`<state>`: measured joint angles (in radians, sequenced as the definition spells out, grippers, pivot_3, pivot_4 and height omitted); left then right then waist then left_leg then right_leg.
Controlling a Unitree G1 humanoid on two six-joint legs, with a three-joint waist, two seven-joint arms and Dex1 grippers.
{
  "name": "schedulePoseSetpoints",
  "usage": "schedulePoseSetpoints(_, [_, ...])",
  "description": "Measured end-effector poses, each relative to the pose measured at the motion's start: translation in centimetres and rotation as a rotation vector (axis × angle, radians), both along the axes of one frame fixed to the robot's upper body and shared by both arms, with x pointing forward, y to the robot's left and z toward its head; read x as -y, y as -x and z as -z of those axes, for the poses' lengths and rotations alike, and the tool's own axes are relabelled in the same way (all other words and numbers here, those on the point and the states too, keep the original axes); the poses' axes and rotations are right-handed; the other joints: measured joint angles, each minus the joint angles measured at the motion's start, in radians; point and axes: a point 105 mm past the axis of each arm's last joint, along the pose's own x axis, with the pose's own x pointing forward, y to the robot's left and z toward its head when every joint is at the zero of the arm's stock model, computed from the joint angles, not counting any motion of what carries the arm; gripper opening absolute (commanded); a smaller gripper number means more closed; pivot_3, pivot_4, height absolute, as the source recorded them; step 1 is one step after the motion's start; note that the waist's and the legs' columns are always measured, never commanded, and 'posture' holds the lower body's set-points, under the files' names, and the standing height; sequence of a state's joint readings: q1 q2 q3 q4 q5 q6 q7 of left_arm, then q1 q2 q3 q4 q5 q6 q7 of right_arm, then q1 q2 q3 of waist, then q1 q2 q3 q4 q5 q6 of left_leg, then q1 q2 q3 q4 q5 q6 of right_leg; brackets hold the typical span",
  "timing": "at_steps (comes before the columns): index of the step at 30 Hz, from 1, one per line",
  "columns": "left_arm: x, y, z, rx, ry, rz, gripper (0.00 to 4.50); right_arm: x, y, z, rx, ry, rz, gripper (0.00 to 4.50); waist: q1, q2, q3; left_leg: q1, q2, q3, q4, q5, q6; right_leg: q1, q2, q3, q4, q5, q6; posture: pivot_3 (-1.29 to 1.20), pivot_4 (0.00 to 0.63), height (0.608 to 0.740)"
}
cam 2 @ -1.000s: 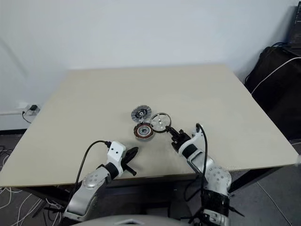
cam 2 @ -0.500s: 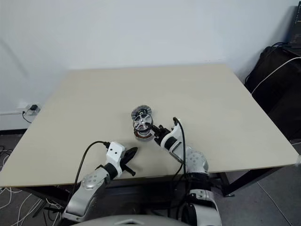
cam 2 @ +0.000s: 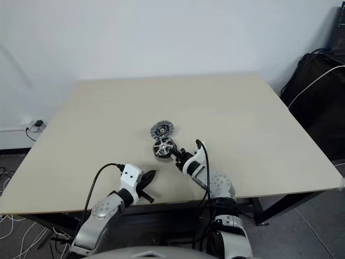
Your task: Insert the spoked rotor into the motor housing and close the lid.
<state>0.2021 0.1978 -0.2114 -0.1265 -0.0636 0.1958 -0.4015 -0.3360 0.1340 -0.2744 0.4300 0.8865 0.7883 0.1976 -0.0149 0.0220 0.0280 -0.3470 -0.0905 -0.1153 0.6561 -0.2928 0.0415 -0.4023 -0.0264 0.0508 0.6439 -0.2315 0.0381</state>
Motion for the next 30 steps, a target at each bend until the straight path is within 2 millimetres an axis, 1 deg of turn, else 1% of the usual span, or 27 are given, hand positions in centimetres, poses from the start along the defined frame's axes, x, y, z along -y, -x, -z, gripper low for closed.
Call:
schedulePoseSetpoints(2, [0.0, 0.0, 0.0, 0.0, 0.0, 0.0, 0.0, 0.0, 0.0, 0.0, 0.0, 0.001, 0.0, 0.36, 0.0, 0.0, 0.0, 0.0, 0.0, 0.0, 0.0, 0.0, 0.0, 0.0, 0.0, 0.0, 0.0, 0.0, 0.0, 0.0, 0.0, 0.74])
schedulePoseSetpoints(3, [0.0, 0.0, 0.0, 0.0, 0.0, 0.0, 0.0, 0.0, 0.0, 0.0, 0.001, 0.002, 0.0, 1.08, 0.0, 0.0, 0.0, 0.0, 0.0, 0.0, 0.0, 0.0, 0.0, 0.0, 0.0, 0.0, 0.0, 0.0, 0.0, 0.0, 0.0, 0.74])
schedulePoseSetpoints(7, [0.0, 0.0, 0.0, 0.0, 0.0, 0.0, 0.0, 0.0, -0.1, -0.2, 0.009, -0.007, -0.001, 2.26, -0.001, 0.0, 0.0, 0.001, 0.0, 0.0, 0.0, 0.0, 0.0, 0.001, 0.0, 0.0, 0.0, 0.0, 0.0, 0.0, 0.0, 0.74])
schedulePoseSetpoints(10, [0.0, 0.0, 0.0, 0.0, 0.002, 0.0, 0.0, 0.0, -0.1, -0.3, 0.015, -0.01, -0.001, 2.26, -0.001, 0.001, -0.001, 0.002, 0.0, 0.0, 0.0, 0.0, 0.0, 0.003, 0.0, 0.0, 0.0, 0.0, 0.0, 0.0, 0.0, 0.74])
schedulePoseSetpoints(14, [0.1, 0.0, 0.0, 0.001, 0.006, 0.0, 0.0, 0.5, -0.2, -0.5, 0.019, 0.01, 0.012, 2.26, 0.0, 0.001, -0.001, 0.002, 0.0, 0.0, 0.0, 0.0, 0.0, 0.002, 0.0, 0.0, 0.0, 0.0, 0.0, 0.0, 0.0, 0.74])
schedulePoseSetpoints(18, [0.3, 0.0, -0.1, 0.001, 0.011, -0.001, 0.0, 1.9, -0.6, -2.3, 0.087, 0.055, 0.048, 2.26, 0.0, 0.001, -0.001, 0.002, 0.0, 0.0, 0.0, 0.0, 0.0, 0.002, 0.0, 0.0, 0.0, 0.0, 0.0, 0.0, 0.0, 0.74])
schedulePoseSetpoints(22, [0.5, 0.0, -0.1, 0.002, 0.018, 0.001, 0.0, 3.1, -0.5, -2.2, 0.08, 0.131, 0.077, 2.26, 0.001, 0.001, -0.001, 0.001, 0.0, 0.0, 0.0, 0.0, 0.0, 0.002, 0.0, 0.0, 0.0, 0.0, 0.0, 0.0, 0.0, 0.74])
schedulePoseSetpoints(25, [0.5, -0.1, -0.2, 0.006, 0.019, 0.005, 0.0, 3.9, -0.3, -2.4, 0.122, 0.274, 0.068, 2.26, 0.001, 0.001, -0.001, 0.001, 0.0, 0.0, 0.0, 0.0, 0.0, 0.002, 0.0, 0.0, 0.0, 0.0, 0.0, 0.0, 0.0, 0.74])
schedulePoseSetpoints(28, [0.6, -0.2, -0.3, 0.009, 0.019, 0.008, 0.0, 4.1, -0.4, -3.0, 0.228, 0.478, 0.029, 1.64, -0.002, 0.001, -0.001, 0.001, 0.0, 0.001, 0.0, 0.0, 0.0, 0.002, 0.0, 0.0, 0.0, -0.001, 0.001, 0.0, 0.0, 0.74])
schedulePoseSetpoints(29, [0.7, -0.3, -0.4, 0.012, 0.02, 0.011, 0.0, 3.9, -0.4, -3.2, 0.263, 0.539, 0.007, 1.36, -0.003, 0.001, -0.001, 0.002, 0.0, 0.001, 0.0, 0.0, 0.0, 0.002, 0.0, 0.0, 0.0, -0.001, 0.001, 0.0, 0.0, 0.74])
schedulePoseSetpoints(30, [0.8, -0.3, -0.5, 0.015, 0.021, 0.015, 0.0, 3.6, -0.4, -3.3, 0.311, 0.616, -0.026, 0.98, -0.003, 0.001, -0.001, 0.002, 0.0, 0.001, 0.0, 0.0, 0.0, 0.002, 0.0, 0.0, 0.0, -0.001, 0.002, 0.0, 0.0, 0.74])
